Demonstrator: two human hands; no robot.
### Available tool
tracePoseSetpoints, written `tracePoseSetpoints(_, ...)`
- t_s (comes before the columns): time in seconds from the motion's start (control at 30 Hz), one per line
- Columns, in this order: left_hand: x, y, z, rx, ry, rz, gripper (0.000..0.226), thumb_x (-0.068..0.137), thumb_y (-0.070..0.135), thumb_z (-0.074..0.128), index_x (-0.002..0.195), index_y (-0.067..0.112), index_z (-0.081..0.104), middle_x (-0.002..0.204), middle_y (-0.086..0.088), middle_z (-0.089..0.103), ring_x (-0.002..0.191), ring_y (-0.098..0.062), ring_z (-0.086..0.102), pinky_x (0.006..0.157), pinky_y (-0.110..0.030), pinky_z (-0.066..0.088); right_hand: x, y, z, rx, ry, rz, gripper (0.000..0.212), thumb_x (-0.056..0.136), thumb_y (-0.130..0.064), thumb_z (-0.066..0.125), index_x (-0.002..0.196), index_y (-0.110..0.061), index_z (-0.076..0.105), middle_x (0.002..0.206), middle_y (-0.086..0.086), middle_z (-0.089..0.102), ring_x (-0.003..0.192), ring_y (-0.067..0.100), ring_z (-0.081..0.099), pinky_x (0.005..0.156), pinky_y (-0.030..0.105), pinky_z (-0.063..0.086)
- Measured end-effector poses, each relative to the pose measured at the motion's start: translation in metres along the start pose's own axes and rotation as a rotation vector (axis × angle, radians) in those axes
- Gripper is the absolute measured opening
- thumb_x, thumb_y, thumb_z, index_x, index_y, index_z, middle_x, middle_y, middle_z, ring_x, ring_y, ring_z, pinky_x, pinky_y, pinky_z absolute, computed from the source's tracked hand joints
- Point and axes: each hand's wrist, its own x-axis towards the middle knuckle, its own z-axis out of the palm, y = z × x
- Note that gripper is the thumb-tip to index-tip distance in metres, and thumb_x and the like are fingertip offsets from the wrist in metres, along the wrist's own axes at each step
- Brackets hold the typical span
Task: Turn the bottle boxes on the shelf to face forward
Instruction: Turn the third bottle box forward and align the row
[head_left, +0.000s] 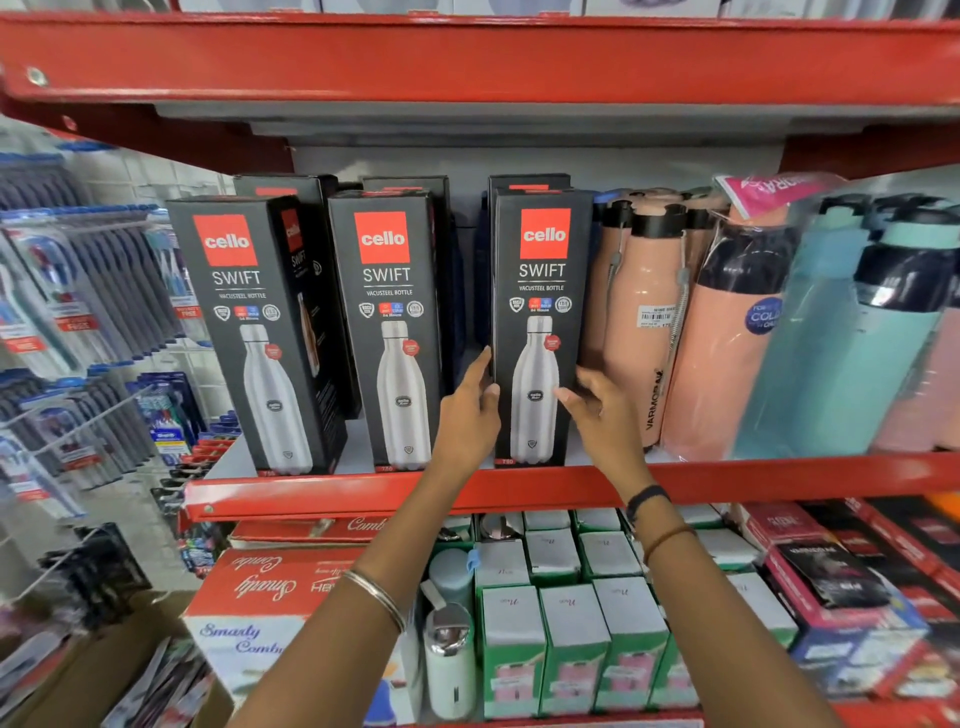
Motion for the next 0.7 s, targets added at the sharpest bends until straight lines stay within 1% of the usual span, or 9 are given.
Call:
tracePoseSetpoints(0.03, -0.004, -0.003, 0.001, 0.010, -0.016, -0.019, 0.051, 0.099, 0.015, 0.040, 0.148, 0.027, 0.031, 0.093, -0.022, 0.070, 0.081, -0.034, 0.064, 0.066, -0.022, 0.043, -0.002, 0.003, -0.001, -0.005, -0.007, 0.022, 0.043, 0.091, -0.014, 0.058, 0.131, -0.002, 0.049, 0.131, 0.008, 0.055, 0.119, 0.012, 0.050, 0.095, 0.008, 0.040)
tracePoseSetpoints(0.13, -0.011, -0.005, 0.004, 0.012, -0.043, -0.046, 0.051, 0.100, 0.016, 0.040, 0.148, 0.028, 0.031, 0.064, -0.005, 0.054, 0.055, -0.018, 0.047, 0.047, -0.008, 0.039, -0.007, 0.006, 0.000, 0.024, -0.005, 0.072, 0.043, 0.091, -0.009, 0.056, 0.132, 0.000, 0.047, 0.138, 0.015, 0.053, 0.128, 0.022, 0.049, 0.107, 0.030, 0.039)
tracePoseSetpoints(0.23, -0.015, 0.001, 0.005, -0.011, -0.009, -0.053, 0.048, 0.099, 0.016, 0.041, 0.146, 0.027, 0.036, 0.062, -0.002, 0.051, 0.057, -0.018, 0.046, 0.048, -0.004, 0.039, -0.011, 0.007, 0.000, 0.049, 0.016, 0.095, 0.041, 0.091, -0.008, 0.055, 0.131, 0.001, 0.048, 0.138, 0.016, 0.053, 0.128, 0.024, 0.050, 0.110, 0.036, 0.038)
tracePoseSetpoints(0.37, -0.024, 0.002, 0.001, -0.024, 0.004, -0.027, 0.045, 0.099, 0.016, 0.043, 0.142, 0.030, 0.042, 0.054, 0.002, 0.047, 0.051, -0.015, 0.041, 0.053, -0.012, 0.040, -0.019, 0.009, -0.005, 0.053, 0.019, 0.088, 0.040, 0.091, -0.013, 0.058, 0.129, -0.001, 0.052, 0.134, 0.015, 0.057, 0.123, 0.024, 0.054, 0.105, 0.049, 0.045)
tracePoseSetpoints(0.43, -0.027, 0.002, -0.002, -0.044, 0.000, -0.027, 0.045, 0.098, 0.018, 0.044, 0.141, 0.029, 0.043, 0.063, -0.003, 0.057, 0.058, -0.016, 0.047, 0.066, -0.023, 0.046, -0.023, 0.009, -0.006, 0.045, 0.025, 0.086, 0.040, 0.090, -0.014, 0.059, 0.128, -0.002, 0.053, 0.133, 0.014, 0.058, 0.122, 0.023, 0.055, 0.104, 0.049, 0.046)
tracePoseSetpoints(0.5, -0.029, 0.003, -0.003, -0.036, -0.013, -0.031, 0.045, 0.098, 0.019, 0.044, 0.142, 0.028, 0.041, 0.065, -0.007, 0.061, 0.057, -0.015, 0.049, 0.068, -0.029, 0.048, -0.027, 0.006, -0.007, 0.039, 0.039, 0.090, 0.040, 0.090, -0.015, 0.059, 0.128, -0.002, 0.053, 0.133, 0.014, 0.058, 0.121, 0.023, 0.056, 0.103, 0.049, 0.047)
tracePoseSetpoints(0.6, -0.031, 0.004, -0.006, -0.013, -0.037, -0.017, 0.046, 0.099, 0.019, 0.043, 0.145, 0.027, 0.038, 0.055, -0.001, 0.047, 0.049, -0.012, 0.039, 0.057, -0.024, 0.041, -0.029, 0.002, -0.007, 0.047, 0.046, 0.099, 0.040, 0.090, -0.014, 0.059, 0.128, -0.002, 0.053, 0.132, 0.014, 0.058, 0.120, 0.022, 0.056, 0.104, 0.046, 0.046)
tracePoseSetpoints(0.63, -0.033, 0.006, -0.009, -0.006, -0.044, -0.017, 0.047, 0.100, 0.020, 0.042, 0.145, 0.027, 0.037, 0.057, -0.003, 0.050, 0.049, -0.011, 0.041, 0.054, -0.019, 0.041, -0.029, 0.000, -0.007, 0.042, 0.043, 0.104, 0.039, 0.090, -0.014, 0.059, 0.128, -0.003, 0.054, 0.132, 0.014, 0.058, 0.119, 0.019, 0.056, 0.104, 0.041, 0.046)
tracePoseSetpoints(0.7, -0.039, 0.010, -0.013, -0.022, -0.040, -0.030, 0.047, 0.099, 0.021, 0.043, 0.146, 0.024, 0.037, 0.082, -0.009, 0.067, 0.068, -0.015, 0.061, 0.066, -0.015, 0.047, -0.033, -0.005, -0.006, 0.020, 0.058, 0.113, 0.038, 0.090, -0.016, 0.059, 0.126, -0.005, 0.056, 0.130, 0.012, 0.061, 0.111, 0.013, 0.057, 0.096, 0.024, 0.046)
